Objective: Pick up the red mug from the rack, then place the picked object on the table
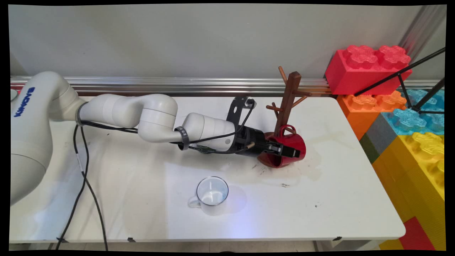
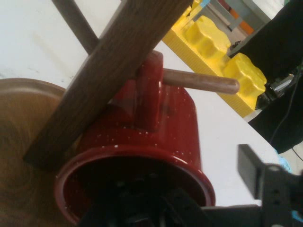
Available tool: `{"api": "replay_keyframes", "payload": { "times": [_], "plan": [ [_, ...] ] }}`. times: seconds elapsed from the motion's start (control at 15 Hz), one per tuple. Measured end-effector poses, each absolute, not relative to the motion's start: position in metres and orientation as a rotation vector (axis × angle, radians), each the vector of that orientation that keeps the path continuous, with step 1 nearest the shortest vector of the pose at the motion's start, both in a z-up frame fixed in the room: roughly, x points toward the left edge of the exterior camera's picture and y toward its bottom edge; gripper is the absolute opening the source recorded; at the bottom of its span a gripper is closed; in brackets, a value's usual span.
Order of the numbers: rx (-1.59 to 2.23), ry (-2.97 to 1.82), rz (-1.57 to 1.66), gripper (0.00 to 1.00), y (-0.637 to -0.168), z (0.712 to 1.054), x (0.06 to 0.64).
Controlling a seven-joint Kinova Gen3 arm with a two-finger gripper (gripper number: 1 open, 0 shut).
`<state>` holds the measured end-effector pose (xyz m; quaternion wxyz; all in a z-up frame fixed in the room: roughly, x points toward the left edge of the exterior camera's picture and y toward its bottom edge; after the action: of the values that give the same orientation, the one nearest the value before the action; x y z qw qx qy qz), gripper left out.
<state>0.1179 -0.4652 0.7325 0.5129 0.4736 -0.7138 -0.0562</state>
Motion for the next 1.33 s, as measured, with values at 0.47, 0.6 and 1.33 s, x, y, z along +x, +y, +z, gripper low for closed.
{"api": "replay_keyframes", "payload": {
  "times": [0.47,0.6,1.33],
  "plan": [
    [1.152,-1.717,-0.123,0.0,-0.462,0.731,0.124],
    [1.147,-1.714,-0.13,0.0,-0.458,0.732,0.127],
    [1.092,-1.658,-0.152,0.0,-0.45,0.759,0.133]
  ]
}}
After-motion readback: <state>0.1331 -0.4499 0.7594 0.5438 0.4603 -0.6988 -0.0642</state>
